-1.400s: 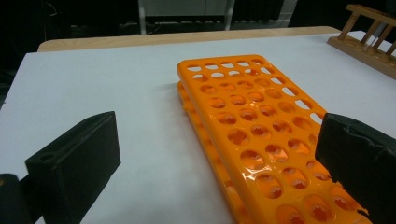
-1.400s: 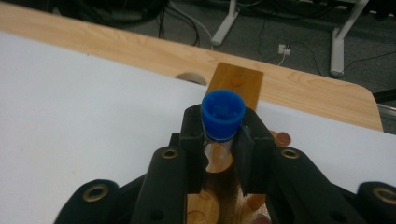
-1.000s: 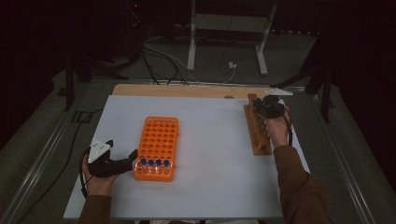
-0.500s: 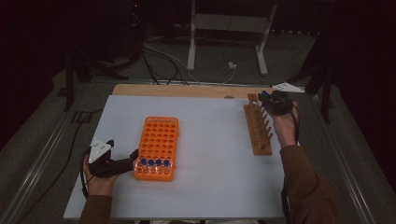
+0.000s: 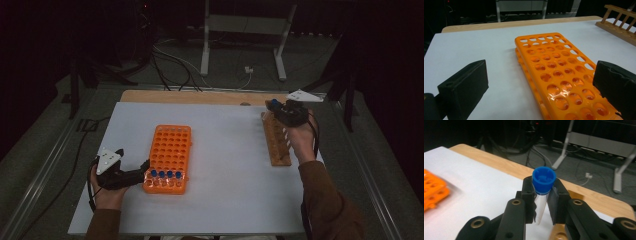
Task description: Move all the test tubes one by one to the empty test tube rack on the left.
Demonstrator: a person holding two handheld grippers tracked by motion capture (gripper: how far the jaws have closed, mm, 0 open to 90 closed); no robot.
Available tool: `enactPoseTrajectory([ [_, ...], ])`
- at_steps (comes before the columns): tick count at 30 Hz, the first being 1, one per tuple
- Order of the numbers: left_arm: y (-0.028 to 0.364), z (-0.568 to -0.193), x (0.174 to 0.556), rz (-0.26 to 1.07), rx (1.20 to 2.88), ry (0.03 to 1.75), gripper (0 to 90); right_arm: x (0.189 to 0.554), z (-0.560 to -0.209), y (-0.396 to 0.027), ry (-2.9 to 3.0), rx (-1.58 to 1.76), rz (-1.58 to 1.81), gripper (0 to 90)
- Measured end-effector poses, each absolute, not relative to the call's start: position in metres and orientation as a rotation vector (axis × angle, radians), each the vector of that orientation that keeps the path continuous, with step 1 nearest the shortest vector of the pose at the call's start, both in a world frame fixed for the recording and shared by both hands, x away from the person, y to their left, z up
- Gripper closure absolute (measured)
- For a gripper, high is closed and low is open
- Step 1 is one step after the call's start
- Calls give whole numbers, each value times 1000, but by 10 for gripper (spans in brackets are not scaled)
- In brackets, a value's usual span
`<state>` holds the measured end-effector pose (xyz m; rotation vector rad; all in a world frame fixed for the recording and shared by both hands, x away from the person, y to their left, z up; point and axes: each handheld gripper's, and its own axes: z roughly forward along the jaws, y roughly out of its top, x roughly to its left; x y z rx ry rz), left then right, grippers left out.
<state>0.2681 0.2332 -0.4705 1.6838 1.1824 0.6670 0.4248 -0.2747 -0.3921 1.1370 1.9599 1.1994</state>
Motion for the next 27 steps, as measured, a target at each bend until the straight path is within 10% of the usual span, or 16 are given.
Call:
enactPoseTrajectory([
  [27, 227, -461, 269, 683, 1702, 1144, 10, 401, -400, -189, 2218, 980, 1389, 768],
])
